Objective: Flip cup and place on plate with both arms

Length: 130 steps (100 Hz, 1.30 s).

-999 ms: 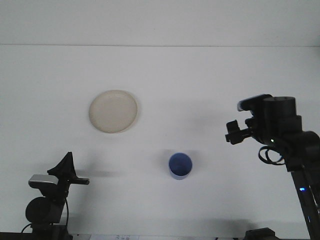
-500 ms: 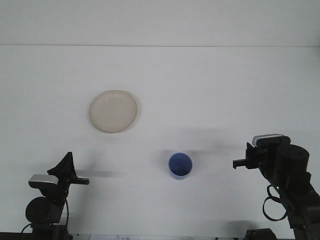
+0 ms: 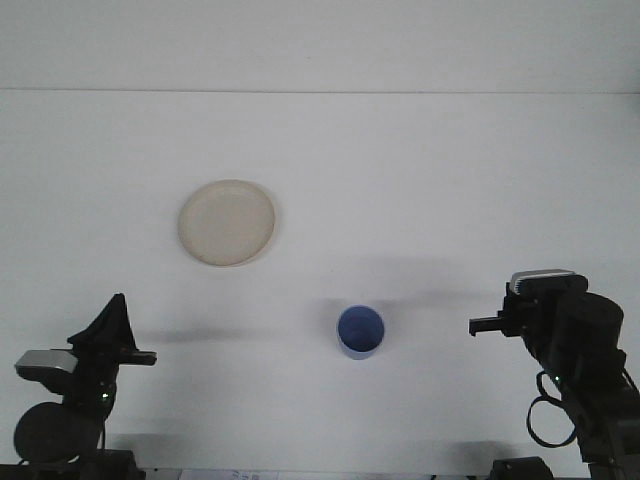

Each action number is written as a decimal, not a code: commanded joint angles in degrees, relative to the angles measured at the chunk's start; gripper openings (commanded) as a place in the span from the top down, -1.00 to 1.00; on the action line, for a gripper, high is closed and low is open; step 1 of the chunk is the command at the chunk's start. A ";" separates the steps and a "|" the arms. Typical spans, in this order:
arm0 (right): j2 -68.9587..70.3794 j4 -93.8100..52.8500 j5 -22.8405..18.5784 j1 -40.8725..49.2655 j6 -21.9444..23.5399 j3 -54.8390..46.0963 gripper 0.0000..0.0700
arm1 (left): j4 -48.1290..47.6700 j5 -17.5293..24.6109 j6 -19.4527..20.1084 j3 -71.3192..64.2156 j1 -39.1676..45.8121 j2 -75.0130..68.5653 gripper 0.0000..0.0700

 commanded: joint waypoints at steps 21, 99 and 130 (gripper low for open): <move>0.31 0.55 0.04 0.09 0.63 0.46 1.00 | -30.08 4.50 9.51 32.33 -0.28 26.45 0.97; 0.31 0.55 0.42 0.09 0.61 0.48 1.00 | -28.81 22.80 5.92 44.15 -19.10 63.25 -0.51; 0.31 0.52 0.39 0.09 0.61 0.46 1.00 | -27.30 22.03 5.01 54.47 -35.17 77.99 -0.51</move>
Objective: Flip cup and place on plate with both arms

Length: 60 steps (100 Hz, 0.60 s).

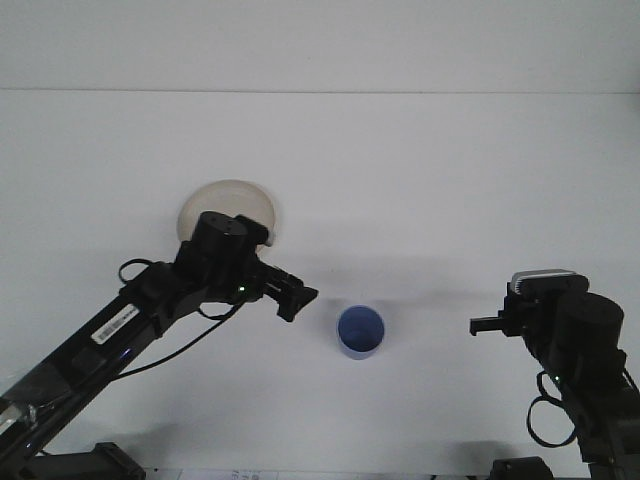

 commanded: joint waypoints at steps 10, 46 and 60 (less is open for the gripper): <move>0.31 0.52 0.02 0.09 0.59 0.46 1.00 | -2.47 -3.30 1.66 7.21 -5.66 7.63 -0.51; 0.31 0.50 0.02 0.09 0.59 0.48 1.00 | -4.24 -10.86 5.01 10.38 -13.53 18.10 -0.51; 0.31 0.50 0.02 0.09 0.59 0.46 1.00 | -3.80 -10.99 5.44 10.38 -14.25 20.72 -0.06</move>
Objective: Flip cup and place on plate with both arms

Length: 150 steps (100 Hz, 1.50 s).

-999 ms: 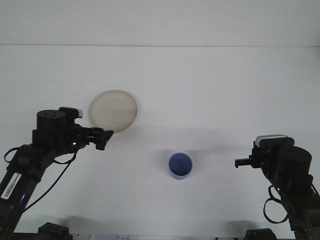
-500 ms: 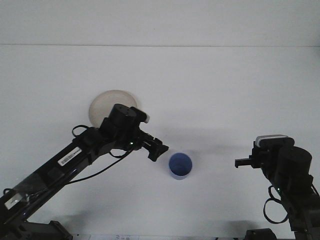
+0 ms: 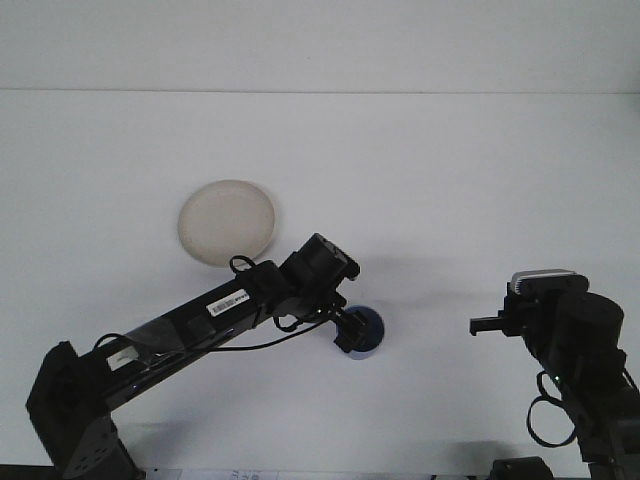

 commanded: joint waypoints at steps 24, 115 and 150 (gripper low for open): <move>0.31 0.50 0.02 0.09 0.59 0.48 1.00 | -0.74 -2.03 2.84 2.97 -0.74 1.62 0.97; 0.33 0.59 0.02 0.09 0.61 0.46 1.00 | -13.33 -21.20 3.96 19.96 36.20 7.32 0.97; 0.31 0.68 0.02 0.09 0.59 0.46 1.00 | -12.98 -17.53 4.61 19.96 36.30 12.39 0.79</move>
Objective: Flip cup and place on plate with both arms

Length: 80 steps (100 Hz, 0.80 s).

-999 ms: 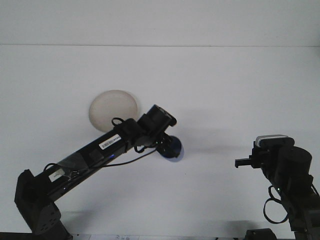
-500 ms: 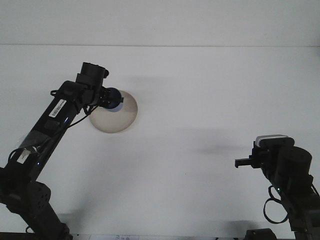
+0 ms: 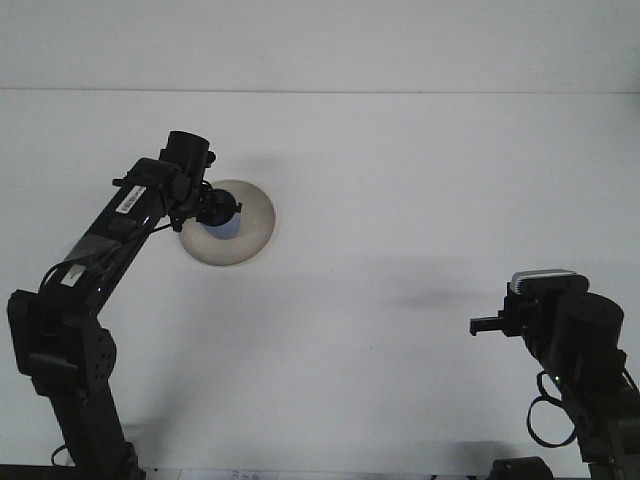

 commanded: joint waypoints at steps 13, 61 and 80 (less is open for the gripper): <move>0.31 0.63 0.02 0.09 0.59 0.48 1.00 | 0.26 1.07 0.35 1.16 -0.15 2.05 -0.02; 0.31 0.63 0.02 0.09 0.59 0.48 1.00 | -3.04 1.07 -0.13 12.81 0.46 -0.90 -0.80; 0.31 0.63 0.02 0.09 0.57 0.46 1.00 | -3.48 1.03 -1.68 11.72 0.11 -8.50 -0.79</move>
